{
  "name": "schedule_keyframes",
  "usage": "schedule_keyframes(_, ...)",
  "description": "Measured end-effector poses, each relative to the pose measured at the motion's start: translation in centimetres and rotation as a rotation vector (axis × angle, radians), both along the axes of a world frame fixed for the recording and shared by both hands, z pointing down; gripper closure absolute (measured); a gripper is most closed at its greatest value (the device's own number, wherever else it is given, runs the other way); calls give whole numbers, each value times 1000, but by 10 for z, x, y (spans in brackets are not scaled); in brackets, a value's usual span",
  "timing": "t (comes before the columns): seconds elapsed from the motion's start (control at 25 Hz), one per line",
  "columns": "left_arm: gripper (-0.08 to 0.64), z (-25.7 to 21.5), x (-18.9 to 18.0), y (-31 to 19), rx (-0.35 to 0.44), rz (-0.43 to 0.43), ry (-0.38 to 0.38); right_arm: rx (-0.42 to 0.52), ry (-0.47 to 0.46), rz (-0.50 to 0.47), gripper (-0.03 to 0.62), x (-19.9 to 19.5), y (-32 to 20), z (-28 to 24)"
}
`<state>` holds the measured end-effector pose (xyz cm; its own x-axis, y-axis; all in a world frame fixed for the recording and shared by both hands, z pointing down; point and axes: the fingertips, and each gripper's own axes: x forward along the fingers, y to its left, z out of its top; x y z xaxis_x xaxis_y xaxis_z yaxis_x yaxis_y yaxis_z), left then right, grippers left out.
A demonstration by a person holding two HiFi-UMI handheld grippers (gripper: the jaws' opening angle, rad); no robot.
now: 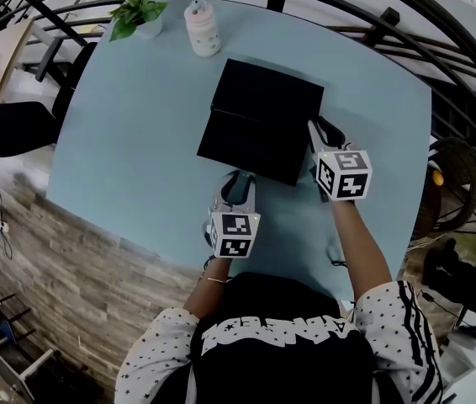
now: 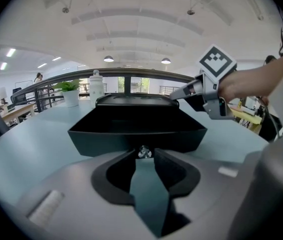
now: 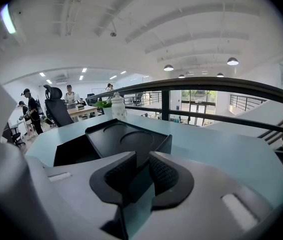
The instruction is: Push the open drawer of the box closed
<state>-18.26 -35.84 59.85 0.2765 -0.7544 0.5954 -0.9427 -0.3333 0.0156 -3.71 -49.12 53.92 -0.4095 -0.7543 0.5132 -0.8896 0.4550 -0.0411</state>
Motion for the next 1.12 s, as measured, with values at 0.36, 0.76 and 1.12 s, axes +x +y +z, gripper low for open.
schedule_keyframes(0.36,560,-1,4,0,-12,8,-16,5,-11,-4,531,1,1,-1)
schedule_keyframes(0.76,560,-4,11,-6,-13,19,-16,6,1,-8,534,3,1,-1)
schedule_keyframes(1.12,560,-8,12,-17,-6,32,-23,8,3,-9,534,3,1,-2)
